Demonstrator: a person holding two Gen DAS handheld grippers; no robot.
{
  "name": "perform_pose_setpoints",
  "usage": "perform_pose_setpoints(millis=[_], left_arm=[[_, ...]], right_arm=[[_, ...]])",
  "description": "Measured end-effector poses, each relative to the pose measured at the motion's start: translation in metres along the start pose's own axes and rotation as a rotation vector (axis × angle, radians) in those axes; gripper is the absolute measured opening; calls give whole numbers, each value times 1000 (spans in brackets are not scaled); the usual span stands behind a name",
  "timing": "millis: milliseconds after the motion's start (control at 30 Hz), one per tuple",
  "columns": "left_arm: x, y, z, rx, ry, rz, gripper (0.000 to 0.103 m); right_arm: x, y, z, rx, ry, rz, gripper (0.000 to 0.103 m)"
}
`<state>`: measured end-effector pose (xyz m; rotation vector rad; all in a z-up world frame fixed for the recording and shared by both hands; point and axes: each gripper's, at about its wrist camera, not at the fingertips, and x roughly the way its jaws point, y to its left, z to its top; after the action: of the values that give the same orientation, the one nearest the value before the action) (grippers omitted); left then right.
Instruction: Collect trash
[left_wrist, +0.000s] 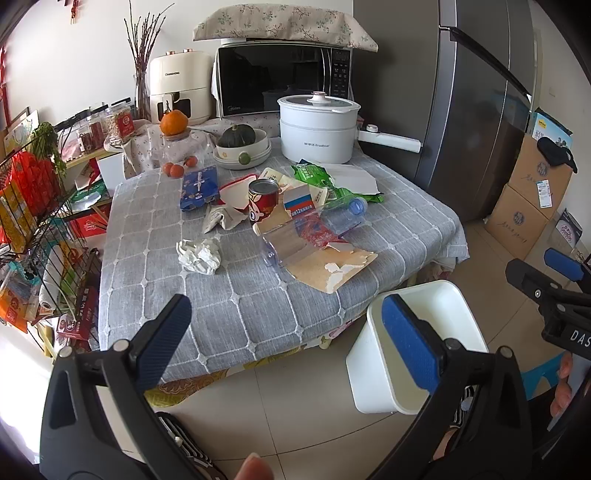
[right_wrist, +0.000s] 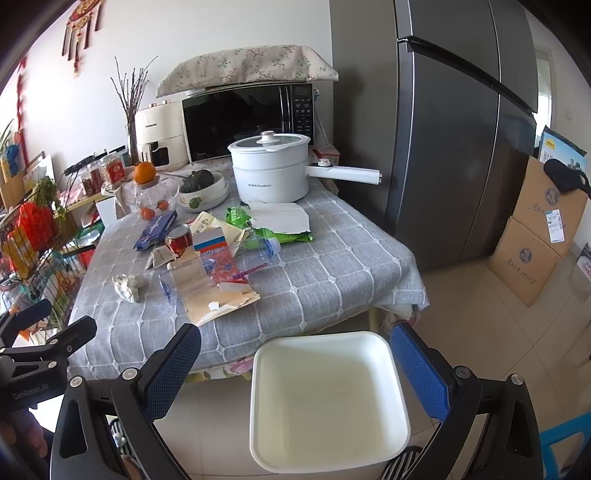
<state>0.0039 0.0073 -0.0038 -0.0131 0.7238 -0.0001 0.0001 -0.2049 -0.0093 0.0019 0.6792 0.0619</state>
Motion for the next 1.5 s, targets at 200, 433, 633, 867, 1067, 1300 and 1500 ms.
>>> perform_pose_setpoints(millis=[200,433,633,867,1067,1300,1500], left_arm=[[-1,-1,0,3,-5,-2,102],[-4,0,-1,5,-15,-8,102],[-4,-1,-2,8,-16,-8,102],[-2,0,-1,4,-4,-12,102],[7,10,5,-22,46,-87,102],[36,32,22,-37,104,-137,102],[85,50,43,-47,172,-184,100]], right_arm=[[-1,-1,0,-1,-5,7,103],[0,0,-1,-6,-3,-2,103],[0,0,-2,-11,-2,-8,103],[5,-3,0,-1,2,7,103],[15,-8,14,23,46,27,103],[29,-7,43,7,124,83,103],[58,-10,61,10,172,143,103]])
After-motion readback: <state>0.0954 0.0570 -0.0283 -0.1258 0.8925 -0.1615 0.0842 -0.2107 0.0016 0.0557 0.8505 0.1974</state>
